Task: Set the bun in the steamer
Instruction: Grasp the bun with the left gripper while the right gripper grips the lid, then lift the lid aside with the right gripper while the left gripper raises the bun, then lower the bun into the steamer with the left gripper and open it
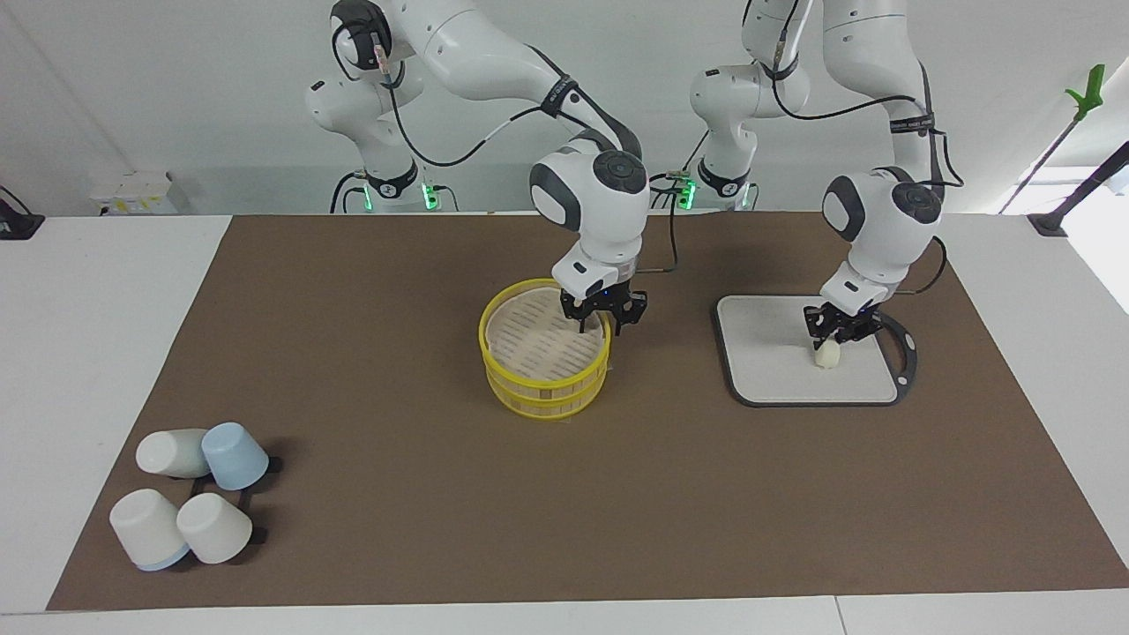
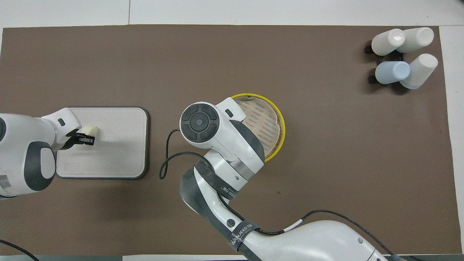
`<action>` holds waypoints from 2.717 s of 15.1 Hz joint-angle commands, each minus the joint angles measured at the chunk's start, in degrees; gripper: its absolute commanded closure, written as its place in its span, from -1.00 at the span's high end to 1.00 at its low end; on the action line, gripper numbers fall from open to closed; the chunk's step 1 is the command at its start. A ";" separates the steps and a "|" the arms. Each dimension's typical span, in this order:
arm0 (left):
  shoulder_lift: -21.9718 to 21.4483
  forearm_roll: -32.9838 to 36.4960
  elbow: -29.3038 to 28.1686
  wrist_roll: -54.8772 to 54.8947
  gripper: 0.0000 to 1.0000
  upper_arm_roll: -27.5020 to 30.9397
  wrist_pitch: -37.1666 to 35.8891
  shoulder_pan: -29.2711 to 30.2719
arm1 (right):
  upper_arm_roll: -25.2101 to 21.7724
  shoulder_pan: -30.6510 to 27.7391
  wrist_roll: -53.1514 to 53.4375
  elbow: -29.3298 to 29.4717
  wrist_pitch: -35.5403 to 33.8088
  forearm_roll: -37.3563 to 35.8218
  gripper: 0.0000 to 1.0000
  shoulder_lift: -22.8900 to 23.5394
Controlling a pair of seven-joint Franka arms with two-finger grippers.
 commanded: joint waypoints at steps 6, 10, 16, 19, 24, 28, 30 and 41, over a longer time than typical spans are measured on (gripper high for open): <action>-0.34 -1.64 28.51 -12.03 -0.42 -0.65 -33.67 -1.85 | -0.01 -1.87 -1.19 7.38 -5.69 -2.88 -1.00 0.17; -0.33 -1.64 33.89 -19.41 -0.41 -1.27 -38.62 -4.75 | -0.09 -9.41 -17.58 6.96 -7.19 -0.69 -1.00 -4.13; 3.07 -1.73 34.16 -50.76 -0.41 -2.24 -27.49 -23.54 | -0.18 -24.08 -39.92 5.90 -10.36 -0.60 -1.00 -8.80; 10.01 -1.38 33.99 -61.77 -0.41 -2.15 -18.79 -33.48 | -0.10 -30.60 -46.36 5.72 -11.15 0.71 -1.00 -8.80; 19.78 -0.42 32.93 -68.03 -0.37 -1.71 -9.02 -42.90 | -0.18 -35.53 -51.12 0.81 -10.62 2.83 -1.00 -10.29; 21.98 0.56 32.31 -68.92 -0.29 -1.80 -6.19 -43.52 | -0.18 -36.50 -51.12 -2.10 -10.19 3.01 -1.00 -11.70; 22.08 0.47 32.31 -69.27 0.42 -1.80 -6.01 -43.96 | -0.18 -36.50 -51.04 -2.45 -9.39 3.01 -1.00 -11.79; 4.09 0.47 33.11 -59.73 1.00 -1.54 -29.97 -29.49 | -0.09 -28.27 -37.19 -5.09 -5.88 6.26 -1.00 -12.67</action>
